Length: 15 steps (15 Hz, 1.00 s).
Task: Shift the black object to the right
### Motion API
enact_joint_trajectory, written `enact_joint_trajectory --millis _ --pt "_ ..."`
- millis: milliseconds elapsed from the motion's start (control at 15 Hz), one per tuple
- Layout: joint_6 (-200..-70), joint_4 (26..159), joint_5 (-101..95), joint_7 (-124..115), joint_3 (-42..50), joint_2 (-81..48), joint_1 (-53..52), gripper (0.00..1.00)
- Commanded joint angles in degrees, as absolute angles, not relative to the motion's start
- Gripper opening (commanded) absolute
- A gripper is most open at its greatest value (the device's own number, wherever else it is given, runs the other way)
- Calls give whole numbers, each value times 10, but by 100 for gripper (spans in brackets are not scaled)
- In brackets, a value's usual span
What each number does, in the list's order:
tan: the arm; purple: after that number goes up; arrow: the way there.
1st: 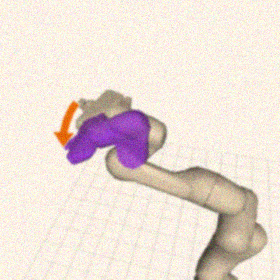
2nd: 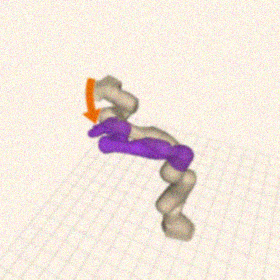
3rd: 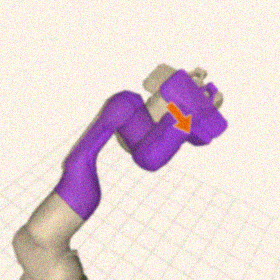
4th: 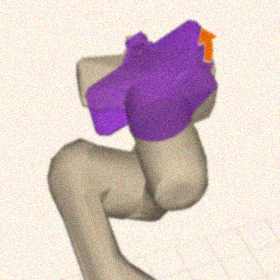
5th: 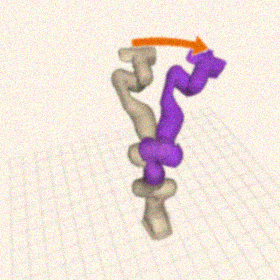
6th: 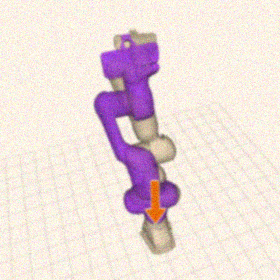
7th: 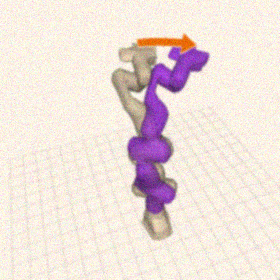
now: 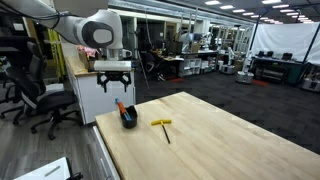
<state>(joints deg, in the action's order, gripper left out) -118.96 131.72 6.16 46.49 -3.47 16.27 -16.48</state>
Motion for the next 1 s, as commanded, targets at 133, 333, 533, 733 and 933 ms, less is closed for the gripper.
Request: enact_joint_trajectory --millis 133,333,533,733,933 --pt "-1198 1304 35 563 -55 111 -161 100" --pt "-1189 1315 37 546 -62 123 -156 100" --pt "-1189 1311 32 547 -65 110 -155 100" --pt "-1213 1320 28 569 -66 93 -157 100" --pt "-1260 1344 31 567 -67 83 -154 100"
